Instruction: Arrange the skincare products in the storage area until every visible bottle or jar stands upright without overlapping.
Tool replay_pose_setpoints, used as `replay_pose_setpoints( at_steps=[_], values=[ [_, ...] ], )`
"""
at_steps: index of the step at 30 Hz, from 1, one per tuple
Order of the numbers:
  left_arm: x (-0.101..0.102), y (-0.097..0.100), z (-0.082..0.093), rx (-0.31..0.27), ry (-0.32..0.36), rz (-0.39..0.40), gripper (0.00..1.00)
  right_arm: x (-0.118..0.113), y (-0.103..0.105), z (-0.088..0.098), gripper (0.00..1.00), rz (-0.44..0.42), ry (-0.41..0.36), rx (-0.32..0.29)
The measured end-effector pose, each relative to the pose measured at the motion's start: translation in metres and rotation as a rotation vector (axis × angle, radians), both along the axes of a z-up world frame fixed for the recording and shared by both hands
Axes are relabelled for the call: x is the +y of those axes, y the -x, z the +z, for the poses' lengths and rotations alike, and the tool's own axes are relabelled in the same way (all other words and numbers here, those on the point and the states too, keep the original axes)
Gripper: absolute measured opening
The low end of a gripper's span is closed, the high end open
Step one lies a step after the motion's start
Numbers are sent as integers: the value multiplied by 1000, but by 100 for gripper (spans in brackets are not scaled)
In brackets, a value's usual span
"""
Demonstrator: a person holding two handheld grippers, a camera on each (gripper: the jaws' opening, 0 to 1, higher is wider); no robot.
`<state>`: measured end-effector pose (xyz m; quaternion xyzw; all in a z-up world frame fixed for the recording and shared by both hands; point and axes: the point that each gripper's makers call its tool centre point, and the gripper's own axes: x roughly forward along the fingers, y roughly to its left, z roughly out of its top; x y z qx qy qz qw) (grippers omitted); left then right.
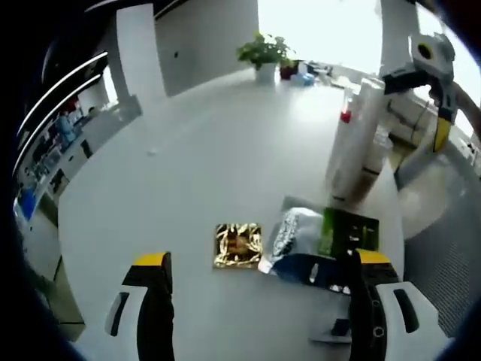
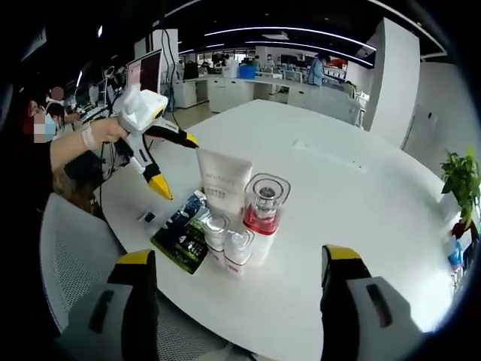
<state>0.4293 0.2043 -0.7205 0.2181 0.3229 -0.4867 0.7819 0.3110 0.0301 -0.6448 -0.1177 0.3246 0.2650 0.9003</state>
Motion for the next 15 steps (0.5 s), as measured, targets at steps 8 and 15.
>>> replay_pose_setpoints(
  at_steps=[8, 15],
  values=[
    [-8, -10, -9, 22, -1, 14, 81, -3, -3, -2, 87, 4, -4, 5],
    [-12, -16, -25, 55, -22, 25, 73, -3, -5, -4, 85, 18, -4, 9]
  ],
)
